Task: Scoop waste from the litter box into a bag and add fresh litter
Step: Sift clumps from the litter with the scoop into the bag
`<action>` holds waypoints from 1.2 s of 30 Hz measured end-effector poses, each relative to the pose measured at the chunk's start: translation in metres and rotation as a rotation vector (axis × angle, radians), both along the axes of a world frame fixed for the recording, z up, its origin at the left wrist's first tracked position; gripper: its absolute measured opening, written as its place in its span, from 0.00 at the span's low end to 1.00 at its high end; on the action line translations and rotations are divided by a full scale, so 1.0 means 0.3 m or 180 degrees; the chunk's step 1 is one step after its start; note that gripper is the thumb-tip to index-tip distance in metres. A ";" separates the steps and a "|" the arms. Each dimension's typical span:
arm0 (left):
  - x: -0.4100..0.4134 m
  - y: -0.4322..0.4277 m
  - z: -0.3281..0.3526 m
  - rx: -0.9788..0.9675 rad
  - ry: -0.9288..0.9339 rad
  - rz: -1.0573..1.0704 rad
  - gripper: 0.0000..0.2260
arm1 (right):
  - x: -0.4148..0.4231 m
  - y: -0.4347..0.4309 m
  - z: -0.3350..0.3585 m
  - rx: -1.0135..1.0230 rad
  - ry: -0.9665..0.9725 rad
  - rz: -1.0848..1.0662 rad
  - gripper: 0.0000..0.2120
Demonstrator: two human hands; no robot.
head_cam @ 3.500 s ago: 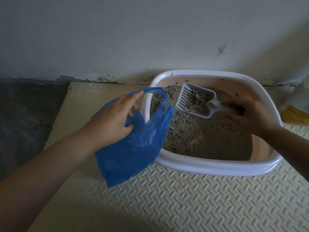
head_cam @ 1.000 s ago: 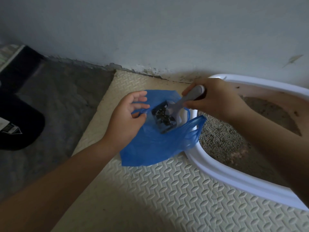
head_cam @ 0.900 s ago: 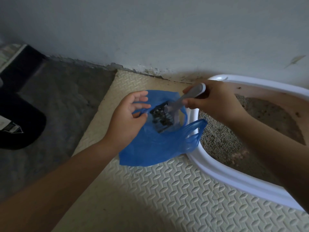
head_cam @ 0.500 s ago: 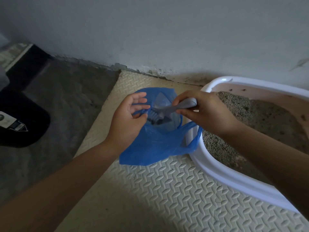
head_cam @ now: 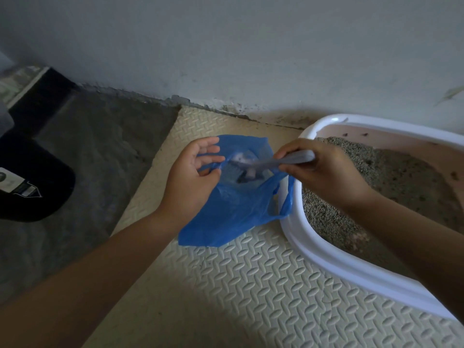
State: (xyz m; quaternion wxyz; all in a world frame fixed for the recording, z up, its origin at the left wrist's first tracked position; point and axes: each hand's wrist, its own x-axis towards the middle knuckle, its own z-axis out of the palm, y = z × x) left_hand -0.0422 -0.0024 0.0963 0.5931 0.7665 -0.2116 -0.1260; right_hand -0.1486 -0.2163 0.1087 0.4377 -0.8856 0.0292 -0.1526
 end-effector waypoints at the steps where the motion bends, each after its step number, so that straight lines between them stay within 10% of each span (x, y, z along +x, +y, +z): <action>1: -0.002 -0.002 0.001 -0.0006 0.0004 -0.0011 0.23 | -0.008 -0.007 0.000 0.0422 -0.0019 -0.0133 0.10; 8: -0.045 -0.061 0.004 -0.0019 0.0049 -0.0186 0.22 | -0.131 -0.083 -0.041 0.2925 0.0159 -0.1059 0.09; 20: -0.157 -0.311 -0.014 -0.0089 0.0134 -0.0750 0.22 | -0.423 -0.390 -0.057 0.3525 0.0207 -0.2241 0.05; 27: -0.212 -0.457 -0.150 0.0201 0.0236 -0.1065 0.20 | -0.656 -0.541 -0.202 0.2531 0.0839 -0.2867 0.28; 36: -0.192 -0.447 -0.240 0.0637 -0.0391 -0.1321 0.19 | -0.723 -0.581 -0.231 -0.1112 0.2194 -0.2080 0.09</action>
